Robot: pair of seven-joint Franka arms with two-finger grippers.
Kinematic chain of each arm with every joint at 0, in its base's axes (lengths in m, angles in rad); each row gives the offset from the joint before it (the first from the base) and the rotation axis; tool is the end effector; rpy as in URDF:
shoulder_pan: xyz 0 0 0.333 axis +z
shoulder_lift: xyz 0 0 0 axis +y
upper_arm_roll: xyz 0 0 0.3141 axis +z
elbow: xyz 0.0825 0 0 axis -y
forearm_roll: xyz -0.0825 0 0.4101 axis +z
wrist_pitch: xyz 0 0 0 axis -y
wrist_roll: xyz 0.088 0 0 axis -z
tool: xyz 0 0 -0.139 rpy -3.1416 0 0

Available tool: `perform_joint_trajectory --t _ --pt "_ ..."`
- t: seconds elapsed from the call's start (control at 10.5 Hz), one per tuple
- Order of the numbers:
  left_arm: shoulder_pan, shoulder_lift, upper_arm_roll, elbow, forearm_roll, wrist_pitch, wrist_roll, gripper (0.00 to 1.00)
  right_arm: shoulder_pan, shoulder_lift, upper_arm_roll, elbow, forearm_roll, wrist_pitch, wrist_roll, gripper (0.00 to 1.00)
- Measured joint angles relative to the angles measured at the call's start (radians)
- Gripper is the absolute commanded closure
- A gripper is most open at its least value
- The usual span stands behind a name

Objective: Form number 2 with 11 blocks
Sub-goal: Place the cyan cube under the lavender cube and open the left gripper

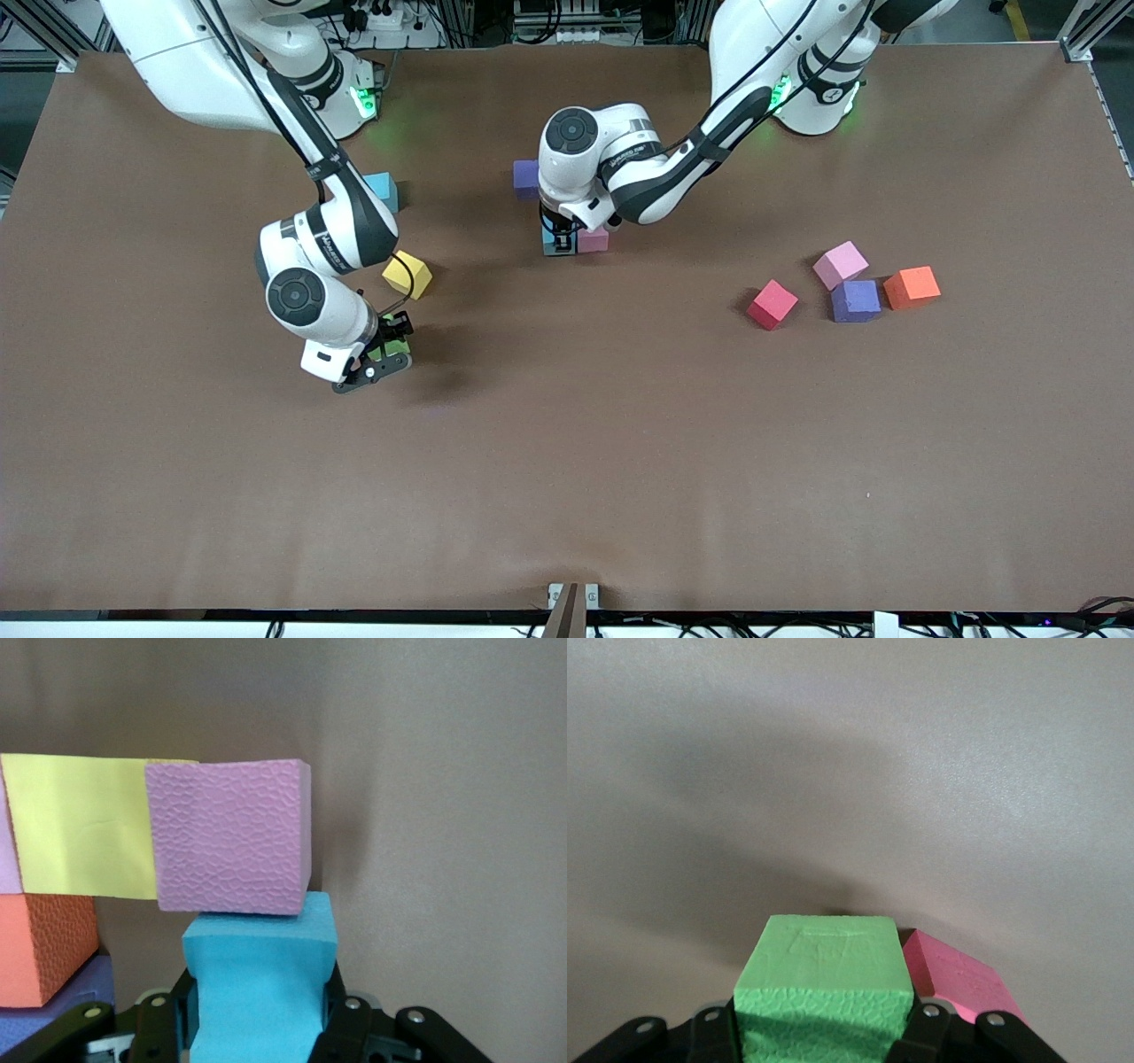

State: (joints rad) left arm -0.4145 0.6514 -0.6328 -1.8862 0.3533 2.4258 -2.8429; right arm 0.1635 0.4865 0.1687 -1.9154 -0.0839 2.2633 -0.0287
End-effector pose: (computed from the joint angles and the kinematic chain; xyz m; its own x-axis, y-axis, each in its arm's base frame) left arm 0.3385 -0.5584 0.1677 -0.0685 0.9936 -0.0896 0.9927 0.0589 -0.1056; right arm 0.5933 0.2002 0.1789 0.9110 0.3919 -0.1286 0.3921 -0.9196 -0.0252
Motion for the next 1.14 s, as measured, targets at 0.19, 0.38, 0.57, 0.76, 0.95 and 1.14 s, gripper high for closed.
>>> perform_joint_trajectory --t 0.19,0.38,0.57,0.76,0.95,1.14 --pt "0.000 0.006 0.000 0.000 0.000 0.000 0.000 0.45 0.000 -0.001 0.001 -0.002 0.000 0.000 0.000 1.00" --pt "-0.004 0.007 0.000 0.000 0.001 0.000 0.000 0.39 0.000 -0.004 0.002 -0.005 0.000 0.000 0.000 1.00" --pt "-0.010 0.008 0.000 0.000 0.001 0.000 0.000 0.38 0.000 -0.005 0.005 -0.006 0.000 0.000 0.000 1.00" --pt "-0.011 0.009 0.000 0.000 0.001 0.000 0.000 0.38 0.000 -0.005 0.008 -0.006 0.000 0.000 -0.001 1.00" --pt "-0.012 0.012 0.000 -0.001 0.001 0.000 0.000 0.38 0.000 -0.005 0.009 -0.006 0.000 0.000 -0.001 1.00" --pt "-0.013 0.014 0.000 -0.001 0.001 0.000 0.000 0.38 0.000 -0.005 0.010 -0.006 0.000 0.000 -0.004 1.00"
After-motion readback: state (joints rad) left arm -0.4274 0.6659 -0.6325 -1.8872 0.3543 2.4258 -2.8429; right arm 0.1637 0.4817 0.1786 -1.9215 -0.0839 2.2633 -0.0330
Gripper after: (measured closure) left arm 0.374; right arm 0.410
